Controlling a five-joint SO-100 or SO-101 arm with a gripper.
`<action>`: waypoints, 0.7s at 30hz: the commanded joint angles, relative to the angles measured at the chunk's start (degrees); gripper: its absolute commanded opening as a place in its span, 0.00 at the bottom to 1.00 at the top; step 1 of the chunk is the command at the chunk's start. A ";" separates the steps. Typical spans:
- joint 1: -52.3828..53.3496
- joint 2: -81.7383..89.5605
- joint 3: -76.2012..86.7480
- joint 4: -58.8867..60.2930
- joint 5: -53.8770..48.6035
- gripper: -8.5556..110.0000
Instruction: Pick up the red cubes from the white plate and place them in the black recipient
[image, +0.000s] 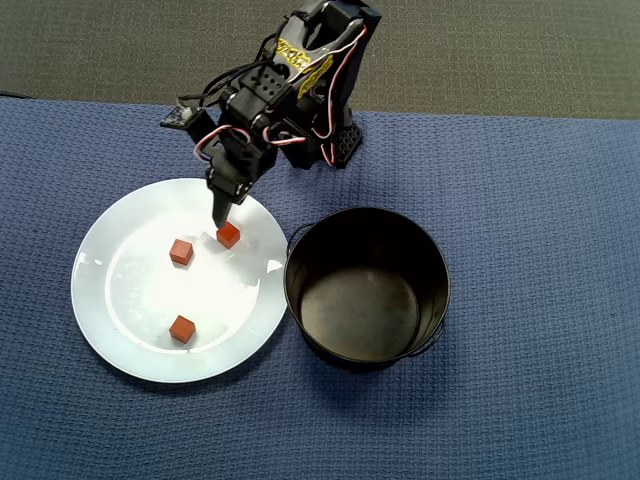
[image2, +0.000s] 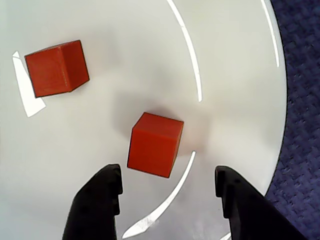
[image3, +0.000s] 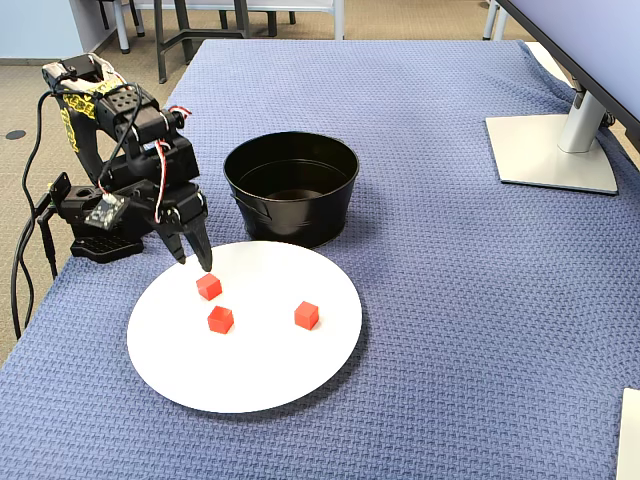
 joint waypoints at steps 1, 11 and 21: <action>1.93 -5.45 -5.63 -2.11 -1.67 0.23; 1.93 -15.82 -12.22 -2.72 -2.64 0.23; -2.55 -20.48 -15.12 -2.29 -1.23 0.23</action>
